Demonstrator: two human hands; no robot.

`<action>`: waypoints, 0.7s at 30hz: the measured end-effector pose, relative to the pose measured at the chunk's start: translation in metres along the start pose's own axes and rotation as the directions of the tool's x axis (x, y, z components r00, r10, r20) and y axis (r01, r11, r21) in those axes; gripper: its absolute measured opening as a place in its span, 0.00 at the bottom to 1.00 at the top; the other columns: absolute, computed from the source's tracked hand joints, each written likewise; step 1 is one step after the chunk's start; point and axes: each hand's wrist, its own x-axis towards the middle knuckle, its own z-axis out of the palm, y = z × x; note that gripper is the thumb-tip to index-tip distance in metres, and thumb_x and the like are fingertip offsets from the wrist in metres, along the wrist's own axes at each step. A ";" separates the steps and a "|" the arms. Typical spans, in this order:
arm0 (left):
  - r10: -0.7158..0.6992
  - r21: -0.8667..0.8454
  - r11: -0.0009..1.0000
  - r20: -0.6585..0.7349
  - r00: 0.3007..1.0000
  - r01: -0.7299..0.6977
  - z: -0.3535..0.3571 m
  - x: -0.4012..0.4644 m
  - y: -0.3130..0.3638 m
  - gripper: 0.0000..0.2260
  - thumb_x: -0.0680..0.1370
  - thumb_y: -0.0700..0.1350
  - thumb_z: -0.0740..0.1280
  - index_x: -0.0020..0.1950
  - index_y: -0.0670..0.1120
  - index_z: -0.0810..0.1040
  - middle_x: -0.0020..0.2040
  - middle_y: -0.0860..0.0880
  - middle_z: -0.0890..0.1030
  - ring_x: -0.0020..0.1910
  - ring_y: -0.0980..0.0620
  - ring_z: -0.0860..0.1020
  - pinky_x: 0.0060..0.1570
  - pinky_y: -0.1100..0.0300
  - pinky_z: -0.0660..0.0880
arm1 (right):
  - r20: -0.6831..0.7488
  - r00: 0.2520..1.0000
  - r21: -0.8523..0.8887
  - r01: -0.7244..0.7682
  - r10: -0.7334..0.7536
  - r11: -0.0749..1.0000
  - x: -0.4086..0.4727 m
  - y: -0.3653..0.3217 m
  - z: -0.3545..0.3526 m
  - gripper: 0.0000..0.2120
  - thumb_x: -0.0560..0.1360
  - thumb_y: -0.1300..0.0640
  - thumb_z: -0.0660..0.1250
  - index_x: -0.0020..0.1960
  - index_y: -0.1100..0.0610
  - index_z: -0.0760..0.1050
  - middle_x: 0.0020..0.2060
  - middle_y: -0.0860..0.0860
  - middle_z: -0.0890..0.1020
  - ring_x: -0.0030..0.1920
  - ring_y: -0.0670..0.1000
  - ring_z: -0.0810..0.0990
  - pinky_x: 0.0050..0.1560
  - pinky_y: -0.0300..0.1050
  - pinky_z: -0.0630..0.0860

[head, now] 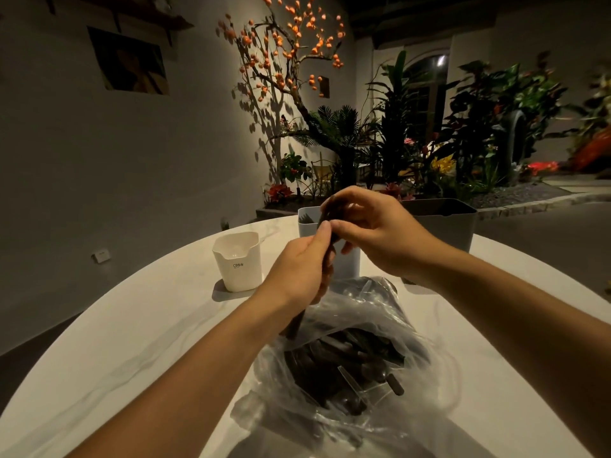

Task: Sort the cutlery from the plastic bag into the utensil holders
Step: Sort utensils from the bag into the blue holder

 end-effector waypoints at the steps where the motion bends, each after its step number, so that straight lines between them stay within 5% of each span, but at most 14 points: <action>1: -0.021 -0.001 1.000 0.005 1.000 0.021 0.001 0.002 0.000 0.24 0.84 0.61 0.50 0.38 0.46 0.69 0.28 0.52 0.67 0.25 0.55 0.64 0.26 0.62 0.61 | 0.016 1.000 -0.013 -0.003 0.003 1.000 0.002 0.001 -0.002 0.10 0.78 0.65 0.67 0.58 0.56 0.77 0.48 0.50 0.83 0.48 0.46 0.84 0.42 0.39 0.81; 4: 0.045 -0.030 0.998 -0.062 0.997 -0.047 0.003 0.011 0.005 0.25 0.85 0.60 0.47 0.44 0.45 0.73 0.35 0.49 0.73 0.33 0.53 0.71 0.35 0.59 0.68 | -0.086 0.996 -0.041 0.026 -0.030 0.999 0.011 0.001 -0.005 0.12 0.78 0.66 0.67 0.60 0.55 0.76 0.50 0.49 0.83 0.51 0.47 0.84 0.46 0.40 0.82; 6: 0.190 0.107 0.980 -0.241 0.952 -0.168 -0.004 0.023 0.008 0.24 0.85 0.58 0.46 0.49 0.45 0.75 0.44 0.48 0.77 0.44 0.53 0.75 0.46 0.57 0.71 | -0.245 0.968 -0.047 0.043 -0.053 0.998 0.022 -0.001 -0.011 0.14 0.78 0.65 0.67 0.60 0.52 0.73 0.50 0.46 0.82 0.52 0.46 0.83 0.51 0.42 0.82; 9: 0.307 0.169 0.949 -0.321 0.896 -0.265 -0.019 0.045 0.016 0.24 0.86 0.58 0.47 0.53 0.46 0.78 0.46 0.48 0.79 0.46 0.53 0.76 0.46 0.57 0.71 | -0.403 0.907 -0.081 0.099 -0.123 0.992 0.040 -0.005 -0.021 0.15 0.79 0.65 0.66 0.60 0.51 0.68 0.48 0.47 0.80 0.49 0.44 0.83 0.50 0.40 0.82; 12: 0.204 0.050 0.979 -0.182 0.962 -0.198 -0.019 0.064 0.028 0.28 0.85 0.59 0.45 0.59 0.45 0.79 0.45 0.43 0.83 0.46 0.48 0.80 0.51 0.54 0.77 | -0.384 0.877 -0.296 0.181 -0.290 0.938 0.055 -0.002 -0.023 0.18 0.78 0.69 0.65 0.64 0.55 0.67 0.48 0.46 0.79 0.48 0.45 0.82 0.48 0.34 0.80; 16: 0.136 -0.020 0.990 -0.141 0.981 -0.140 -0.016 0.094 0.037 0.31 0.85 0.61 0.43 0.55 0.44 0.81 0.50 0.42 0.85 0.54 0.43 0.82 0.62 0.46 0.76 | -0.340 0.794 -0.563 0.258 -0.505 0.785 0.080 0.011 -0.024 0.17 0.78 0.68 0.65 0.65 0.62 0.69 0.52 0.54 0.79 0.47 0.49 0.80 0.43 0.39 0.81; 21: 0.059 -0.013 0.998 -0.192 0.980 -0.063 -0.014 0.129 0.029 0.30 0.85 0.61 0.46 0.45 0.45 0.81 0.43 0.43 0.86 0.52 0.43 0.83 0.62 0.43 0.76 | -0.233 0.795 -0.644 0.305 -0.560 0.701 0.107 0.034 -0.025 0.17 0.75 0.68 0.68 0.62 0.65 0.71 0.54 0.59 0.78 0.49 0.50 0.77 0.46 0.46 0.82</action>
